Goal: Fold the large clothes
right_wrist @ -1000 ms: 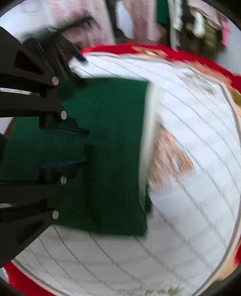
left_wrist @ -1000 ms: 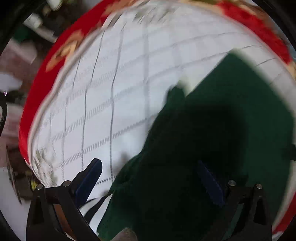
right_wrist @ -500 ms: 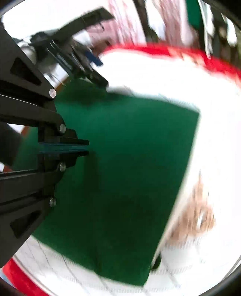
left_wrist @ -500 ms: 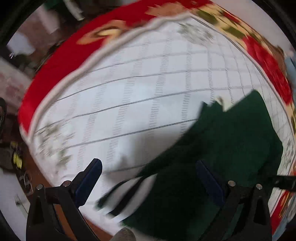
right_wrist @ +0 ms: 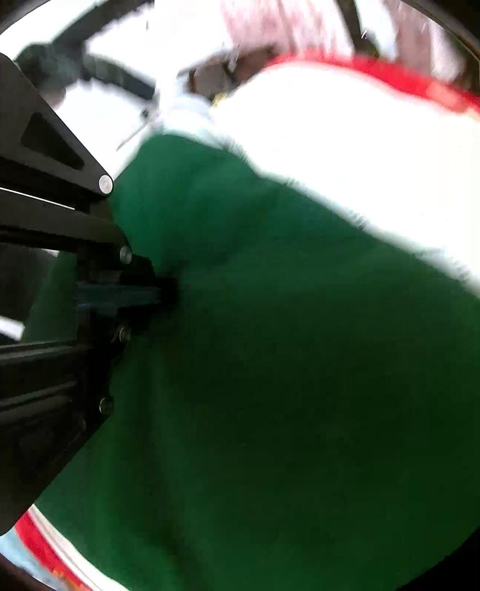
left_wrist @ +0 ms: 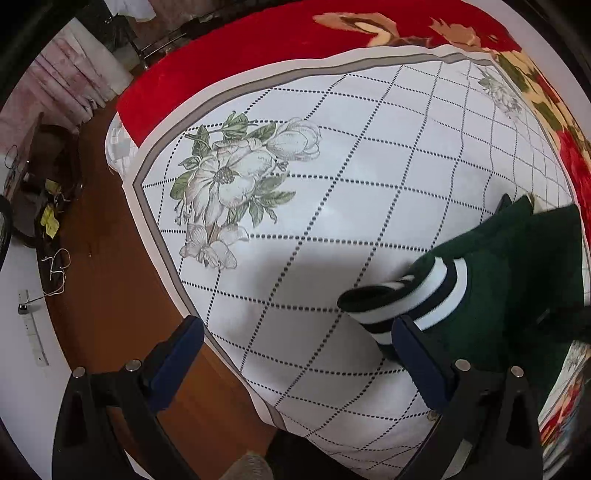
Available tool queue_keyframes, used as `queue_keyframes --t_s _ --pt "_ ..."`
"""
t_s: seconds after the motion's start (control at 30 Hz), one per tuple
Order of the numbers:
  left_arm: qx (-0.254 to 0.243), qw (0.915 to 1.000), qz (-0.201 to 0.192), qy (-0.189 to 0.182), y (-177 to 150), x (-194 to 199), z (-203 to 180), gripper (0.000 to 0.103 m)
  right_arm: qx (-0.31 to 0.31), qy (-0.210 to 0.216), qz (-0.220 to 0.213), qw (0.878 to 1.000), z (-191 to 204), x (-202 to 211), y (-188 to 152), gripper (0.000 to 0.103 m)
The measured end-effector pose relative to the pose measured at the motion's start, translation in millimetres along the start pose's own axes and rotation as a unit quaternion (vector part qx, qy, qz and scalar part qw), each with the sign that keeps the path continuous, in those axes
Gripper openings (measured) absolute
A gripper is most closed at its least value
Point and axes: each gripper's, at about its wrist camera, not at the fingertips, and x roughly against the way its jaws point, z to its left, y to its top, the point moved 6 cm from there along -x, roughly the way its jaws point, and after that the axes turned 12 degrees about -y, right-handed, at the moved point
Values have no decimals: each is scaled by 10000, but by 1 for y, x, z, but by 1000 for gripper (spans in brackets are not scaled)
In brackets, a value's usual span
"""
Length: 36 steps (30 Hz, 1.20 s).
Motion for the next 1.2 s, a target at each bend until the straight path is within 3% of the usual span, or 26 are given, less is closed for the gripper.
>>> queue_keyframes --t_s 0.1,0.17,0.23,0.33,0.4,0.43,0.47,0.5,0.53,0.63,0.67,0.73,0.8,0.93,1.0,1.03,1.1,1.13,1.17,1.2 --pt "-55 10000 -44 -25 -7 1 -2 103 -168 -919 -653 9935 -32 25 16 6" --pt "-66 9999 -47 -97 -12 0 -6 103 -134 -1272 -491 9906 -52 1 24 0" --pt "-74 9999 -71 -102 -16 -1 -9 103 -50 -1444 -421 9886 -64 -25 31 0" --pt "-86 9997 -71 -207 -25 -4 -18 103 -17 -1558 -376 9871 -73 -16 27 0" --pt "141 9981 -22 -594 -32 -5 -24 103 71 -1096 -434 9930 -82 3 11 4" --pt "304 9959 -16 -852 -36 -5 -27 103 73 -685 -525 9962 -89 16 -1 16" --pt "465 9922 -11 -1156 -39 -5 -31 103 -27 -237 -647 9976 -102 32 -16 46" --pt "581 9883 -2 -1409 -43 -8 -36 103 -190 102 -836 9963 -119 50 -36 66" --pt "628 9859 8 -1550 -44 -11 -39 103 -322 301 -1034 9937 -136 67 -51 93" --pt "709 9781 117 -1955 -46 -38 -55 103 -832 559 -1483 9839 -196 90 -119 94" --pt "720 9758 180 -2057 -46 -49 -60 103 -1027 625 -1512 9812 -236 88 -143 94" --pt "733 9719 216 -2228 -43 -65 -70 103 -1422 779 -1487 9755 -289 78 -186 94" --pt "599 9733 20 -2214 -35 -75 -81 103 -1882 1075 -1252 9682 -334 51 -219 94" --pt "237 9731 -363 -2263 -17 -72 -107 103 -2532 2214 -1185 9343 -390 3 -282 93" --pt "188 9729 -441 -2262 -12 -74 -115 102 -2532 2756 -1146 9202 -399 -14 -290 86" --pt "166 9725 -528 -2263 -10 -74 -117 99 -2506 2986 -1181 9133 -404 -19 -290 85" --pt "79 9707 -701 -2298 -4 -71 -123 66 -2394 3410 -1261 9003 -400 -26 -278 82" --pt "8 9690 -788 -2342 -1 -67 -128 54 -2396 3562 -1235 8947 -398 -32 -271 70" --pt "-58 9686 -876 -2326 0 -64 -132 33 -2380 3647 -1232 8917 -399 -34 -267 68" --pt "-127 9702 -996 -2206 4 -61 -134 24 -2379 3684 -1272 8897 -396 -37 -263 66"
